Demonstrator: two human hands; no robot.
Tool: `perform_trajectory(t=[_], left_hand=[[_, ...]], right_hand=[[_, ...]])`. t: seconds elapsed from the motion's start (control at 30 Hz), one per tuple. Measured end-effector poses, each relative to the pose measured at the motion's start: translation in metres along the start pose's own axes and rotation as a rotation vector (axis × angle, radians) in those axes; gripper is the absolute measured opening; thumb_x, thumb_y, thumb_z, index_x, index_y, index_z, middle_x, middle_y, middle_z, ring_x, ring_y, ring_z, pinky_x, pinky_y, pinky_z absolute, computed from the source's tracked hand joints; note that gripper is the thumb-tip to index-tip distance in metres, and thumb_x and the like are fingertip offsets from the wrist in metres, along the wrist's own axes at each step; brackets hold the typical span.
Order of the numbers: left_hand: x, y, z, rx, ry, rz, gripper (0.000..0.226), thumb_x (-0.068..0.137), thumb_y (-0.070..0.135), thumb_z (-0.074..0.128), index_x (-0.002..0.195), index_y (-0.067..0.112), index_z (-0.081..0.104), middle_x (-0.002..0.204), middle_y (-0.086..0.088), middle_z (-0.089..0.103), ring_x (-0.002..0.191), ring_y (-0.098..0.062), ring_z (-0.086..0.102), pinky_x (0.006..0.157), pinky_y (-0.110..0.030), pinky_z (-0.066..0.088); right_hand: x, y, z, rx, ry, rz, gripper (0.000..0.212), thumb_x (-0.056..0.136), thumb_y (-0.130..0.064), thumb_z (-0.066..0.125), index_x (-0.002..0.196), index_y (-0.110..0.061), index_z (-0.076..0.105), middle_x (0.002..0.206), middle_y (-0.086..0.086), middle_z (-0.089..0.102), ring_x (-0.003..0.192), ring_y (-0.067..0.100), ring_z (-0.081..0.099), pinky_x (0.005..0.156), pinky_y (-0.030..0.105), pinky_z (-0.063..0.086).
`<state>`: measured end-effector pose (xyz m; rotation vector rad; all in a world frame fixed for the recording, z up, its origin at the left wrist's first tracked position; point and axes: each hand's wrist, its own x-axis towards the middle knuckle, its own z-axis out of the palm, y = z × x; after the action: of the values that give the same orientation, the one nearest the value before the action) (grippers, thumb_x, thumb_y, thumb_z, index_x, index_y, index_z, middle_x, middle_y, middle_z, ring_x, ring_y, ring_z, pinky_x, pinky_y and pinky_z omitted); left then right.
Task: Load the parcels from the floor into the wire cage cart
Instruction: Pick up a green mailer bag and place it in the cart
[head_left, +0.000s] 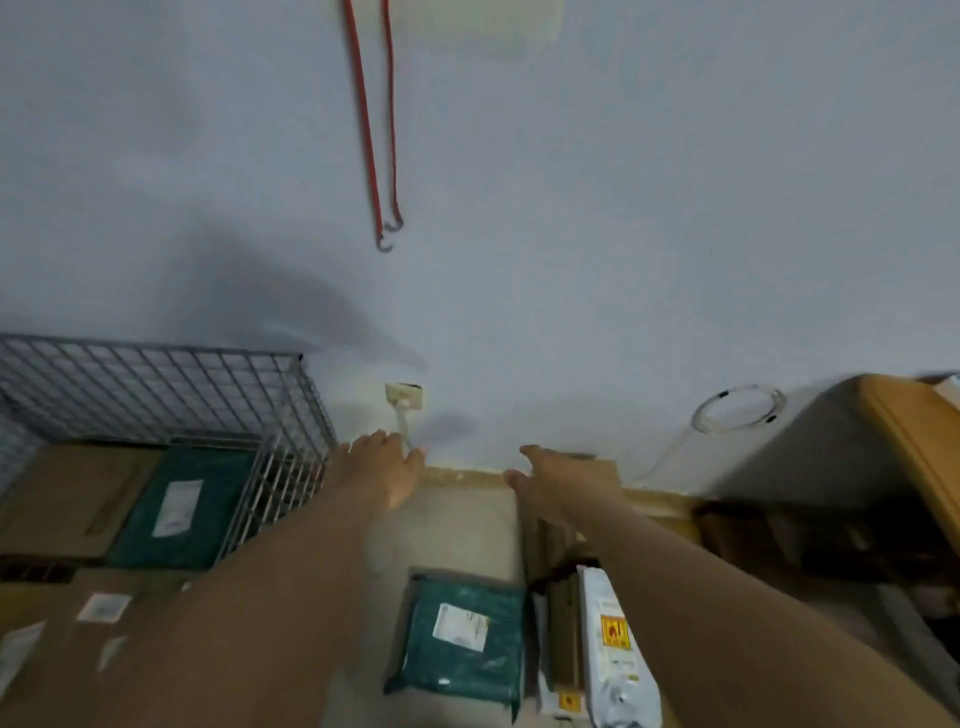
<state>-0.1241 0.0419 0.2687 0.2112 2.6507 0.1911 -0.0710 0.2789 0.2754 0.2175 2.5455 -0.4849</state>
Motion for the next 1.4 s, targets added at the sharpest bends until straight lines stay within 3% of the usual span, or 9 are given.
perform_trajectory(t=[0.17, 0.3, 0.5, 0.7, 0.8, 0.97, 1.13, 1.27, 1.4], left_hand=[[0.067, -0.035, 0.163, -0.143, -0.196, -0.138, 0.066, 0.107, 0.057, 0.023, 0.153, 0.011, 0.04, 0.158, -0.015, 0.041, 0.139, -0.034, 0.045, 0.112, -0.043, 0.04], [0.11, -0.062, 0.309, -0.261, -0.331, -0.227, 0.067, 0.106, 0.058, 0.024, 0.147, 0.009, 0.044, 0.151, -0.017, 0.047, 0.133, -0.034, 0.051, 0.109, -0.042, 0.043], [0.16, -0.086, 0.488, -0.511, -0.423, -0.415, 0.064, 0.107, 0.052, 0.035, 0.146, 0.001, 0.045, 0.147, -0.022, 0.05, 0.13, -0.037, 0.053, 0.1, -0.037, 0.044], [0.185, -0.114, 0.598, -0.854, -0.435, -0.542, 0.069, 0.09, 0.071, 0.051, 0.124, 0.013, 0.066, 0.107, -0.009, 0.074, 0.089, -0.028, 0.073, 0.084, -0.042, 0.06], [0.198, -0.115, 0.621, -1.043, -0.424, -0.583, 0.052, 0.091, 0.06, 0.064, 0.117, 0.016, 0.072, 0.101, -0.007, 0.078, 0.085, -0.026, 0.077, 0.082, -0.039, 0.061], [0.223, -0.111, 0.637, -1.213, -0.439, -0.628, 0.046, 0.083, 0.047, 0.081, 0.115, 0.016, 0.071, 0.099, -0.007, 0.079, 0.079, -0.025, 0.078, 0.069, -0.035, 0.062], [0.243, -0.122, 0.658, -1.319, -0.407, -0.692, 0.095, 0.049, 0.065, 0.093, 0.127, 0.016, 0.067, 0.108, -0.004, 0.078, 0.091, -0.029, 0.077, 0.088, -0.047, 0.061], [0.242, -0.12, 0.659, -1.406, -0.446, -0.617, 0.055, 0.078, 0.053, 0.084, 0.117, 0.016, 0.072, 0.103, -0.002, 0.08, 0.089, -0.023, 0.078, 0.08, -0.035, 0.061], [0.239, -0.127, 0.664, -1.437, -0.519, -0.506, 0.076, 0.07, 0.063, 0.085, 0.133, 0.025, 0.065, 0.12, 0.0, 0.076, 0.106, -0.024, 0.074, 0.1, -0.046, 0.056]], right_hand=[[0.082, 0.065, 0.169, 0.238, -0.107, 0.229, 0.06, 0.105, -0.049, 0.045, 0.151, -0.01, 0.042, 0.151, 0.014, 0.05, 0.135, 0.031, 0.05, 0.107, 0.038, 0.044], [0.137, 0.112, 0.303, 0.365, -0.212, 0.422, 0.056, 0.105, -0.047, 0.046, 0.149, -0.011, 0.041, 0.137, 0.015, 0.058, 0.112, 0.028, 0.062, 0.083, 0.033, 0.049], [0.221, 0.206, 0.499, 0.618, -0.224, 0.696, 0.068, 0.083, -0.064, 0.054, 0.132, -0.016, 0.054, 0.125, 0.016, 0.068, 0.104, 0.033, 0.07, 0.093, 0.05, 0.058], [0.24, 0.232, 0.56, 0.631, -0.173, 0.795, 0.073, 0.095, -0.063, 0.048, 0.153, -0.018, 0.042, 0.145, 0.018, 0.055, 0.125, 0.039, 0.057, 0.107, 0.048, 0.048], [0.25, 0.24, 0.586, 0.812, -0.166, 0.83, 0.077, 0.093, -0.064, 0.055, 0.155, -0.021, 0.04, 0.149, 0.018, 0.051, 0.13, 0.037, 0.054, 0.111, 0.048, 0.044], [0.269, 0.251, 0.608, 1.1, -0.081, 0.863, 0.103, 0.062, -0.078, 0.073, 0.148, -0.028, 0.049, 0.14, 0.007, 0.061, 0.121, 0.032, 0.062, 0.106, 0.048, 0.051], [0.281, 0.261, 0.613, 1.309, -0.061, 0.816, 0.094, 0.068, -0.063, 0.085, 0.147, -0.027, 0.049, 0.132, 0.005, 0.067, 0.105, 0.025, 0.071, 0.078, 0.034, 0.06], [0.288, 0.265, 0.621, 1.424, -0.02, 0.726, 0.096, 0.051, -0.066, 0.093, 0.136, -0.036, 0.061, 0.123, 0.002, 0.074, 0.102, 0.024, 0.076, 0.093, 0.047, 0.06], [0.285, 0.265, 0.626, 1.484, -0.023, 0.622, 0.072, 0.065, -0.053, 0.093, 0.128, -0.03, 0.068, 0.118, 0.003, 0.077, 0.106, 0.026, 0.075, 0.098, 0.05, 0.057]])
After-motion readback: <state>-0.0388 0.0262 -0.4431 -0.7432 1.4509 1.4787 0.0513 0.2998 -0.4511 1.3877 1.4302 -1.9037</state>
